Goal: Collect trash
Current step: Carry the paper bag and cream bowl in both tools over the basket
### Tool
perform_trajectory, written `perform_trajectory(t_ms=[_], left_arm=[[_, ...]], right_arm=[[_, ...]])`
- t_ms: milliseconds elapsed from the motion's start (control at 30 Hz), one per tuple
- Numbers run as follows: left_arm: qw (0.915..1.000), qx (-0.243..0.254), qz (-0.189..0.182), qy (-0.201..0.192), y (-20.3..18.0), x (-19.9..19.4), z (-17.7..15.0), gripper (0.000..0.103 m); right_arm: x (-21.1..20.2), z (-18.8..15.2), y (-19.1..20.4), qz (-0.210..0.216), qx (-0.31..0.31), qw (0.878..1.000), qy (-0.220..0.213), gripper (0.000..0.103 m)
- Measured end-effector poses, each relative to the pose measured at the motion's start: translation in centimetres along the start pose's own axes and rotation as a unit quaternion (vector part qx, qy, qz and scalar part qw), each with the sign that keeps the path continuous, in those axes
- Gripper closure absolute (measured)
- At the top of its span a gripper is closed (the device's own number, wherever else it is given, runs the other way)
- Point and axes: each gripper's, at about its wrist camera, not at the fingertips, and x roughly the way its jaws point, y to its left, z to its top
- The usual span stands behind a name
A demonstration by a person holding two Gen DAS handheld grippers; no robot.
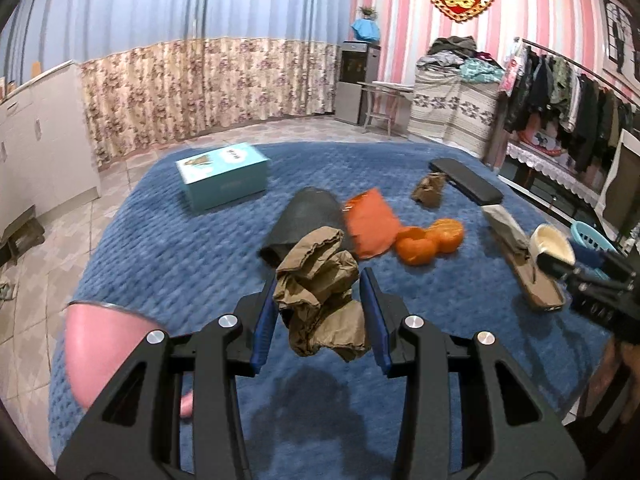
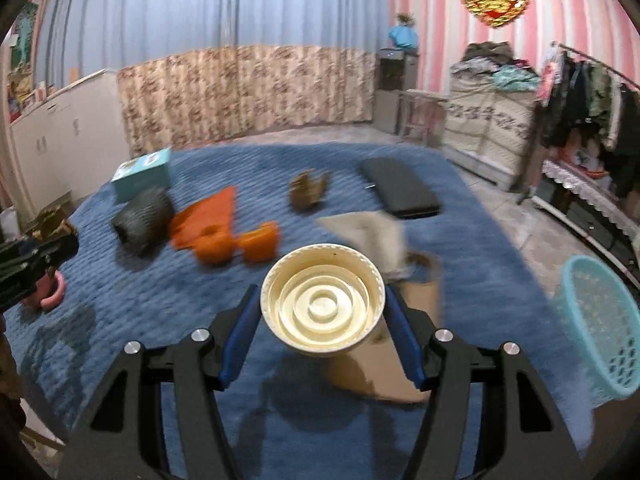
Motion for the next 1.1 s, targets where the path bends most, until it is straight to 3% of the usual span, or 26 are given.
perform_trajectory(t_ms=[400,700,1100], left_arm=[[0.9988,0.034,-0.036,0.001,-7.7,2.4,2.1,0.064],[0.9955,0.066,-0.066,-0.013,-14.3,3.7,3.5,0.064],[0.9865,0.114,-0.116,-0.022,-24.2,5.5,5.0,0.064]], right_arm=[[-4.0,1.4,-11.2,-0.074,0.046,0.995,-0.046,0.042],[-6.1,1.6,-19.4,-0.146,0.074,0.984,-0.070,0.042],[-6.8,-1.6,-27.1,-0.212,0.150,0.963,-0.075,0.042]])
